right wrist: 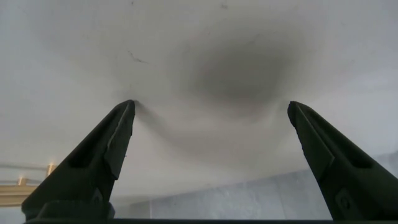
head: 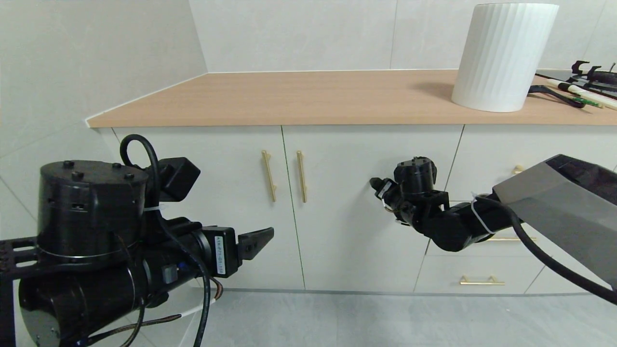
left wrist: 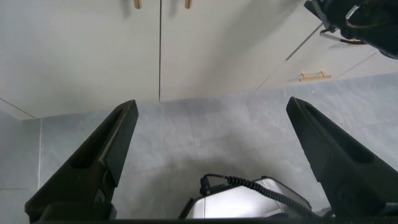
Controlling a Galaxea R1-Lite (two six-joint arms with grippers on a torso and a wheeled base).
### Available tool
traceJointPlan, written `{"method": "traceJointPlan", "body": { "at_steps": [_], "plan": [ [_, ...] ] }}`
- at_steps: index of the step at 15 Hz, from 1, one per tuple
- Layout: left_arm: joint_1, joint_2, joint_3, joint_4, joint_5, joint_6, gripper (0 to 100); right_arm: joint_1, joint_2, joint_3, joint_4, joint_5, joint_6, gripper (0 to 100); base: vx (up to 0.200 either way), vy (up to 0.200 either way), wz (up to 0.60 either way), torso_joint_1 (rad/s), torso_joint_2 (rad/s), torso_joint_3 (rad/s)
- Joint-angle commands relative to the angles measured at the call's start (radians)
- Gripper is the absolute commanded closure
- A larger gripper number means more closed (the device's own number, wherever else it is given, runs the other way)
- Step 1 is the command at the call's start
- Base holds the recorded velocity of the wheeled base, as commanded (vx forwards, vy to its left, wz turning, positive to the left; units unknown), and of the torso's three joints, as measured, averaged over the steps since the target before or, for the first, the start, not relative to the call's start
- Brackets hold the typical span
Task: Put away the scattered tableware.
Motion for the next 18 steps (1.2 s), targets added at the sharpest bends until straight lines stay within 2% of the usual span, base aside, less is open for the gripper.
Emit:
{"method": "traceJointPlan", "body": {
  "at_steps": [1,5,7,9,10,12,14,15,16,17,18],
  "plan": [
    [0.000,0.000,0.000,-0.001,0.001,0.000,0,0.009,-0.054,0.039,0.001,0.015,-0.003,0,0.000,0.000,0.00,0.000,0.00,0.000],
    [0.000,-0.011,0.000,-0.002,0.005,0.006,0,0.014,-0.314,0.237,-0.001,0.182,-0.046,0,0.000,0.000,0.00,0.000,0.00,0.000],
    [0.000,-0.029,-0.003,-0.010,0.013,0.008,0,0.011,-0.423,0.300,-0.002,0.190,-0.100,0,0.000,0.000,0.00,0.000,0.00,0.000],
    [0.000,-0.097,0.007,-0.031,0.014,0.029,0,0.011,-0.606,0.426,-0.005,0.170,-0.216,0,0.000,0.000,0.00,0.000,0.00,0.000],
    [0.011,-0.184,0.060,-0.033,0.013,0.077,0,0.011,-0.782,0.576,-0.010,0.124,-0.347,0,0.000,0.000,0.00,0.000,0.00,0.000],
    [0.031,-0.299,0.148,-0.034,0.014,0.132,0,0.001,-1.006,0.737,-0.010,0.098,-0.488,0,0.000,0.000,0.00,0.000,0.00,0.000],
    [0.054,-0.443,0.233,-0.033,0.013,0.140,0,-0.020,-1.190,0.852,-0.001,0.092,-0.555,0,0.000,0.000,0.00,0.000,0.00,0.000],
    [0.091,-0.552,0.273,-0.027,0.013,0.141,0,-0.052,-1.316,0.927,0.006,0.092,-0.606,0,0.000,0.000,0.00,0.000,0.00,0.000],
    [0.134,-0.692,0.306,-0.016,0.013,0.149,0,-0.135,-1.465,0.999,0.038,0.103,-0.647,0,0.000,0.000,0.00,0.000,0.00,0.000],
    [0.158,-0.815,0.325,0.018,0.011,0.169,0,-0.200,-1.586,1.018,0.111,0.106,-0.663,0,0.000,0.000,0.00,0.000,0.00,0.000],
    [0.186,-0.943,0.326,0.104,0.010,0.195,0,-0.241,-1.727,1.013,0.242,0.106,-0.667,0,0.000,0.000,0.00,0.000,0.00,0.000]
  ]
}}
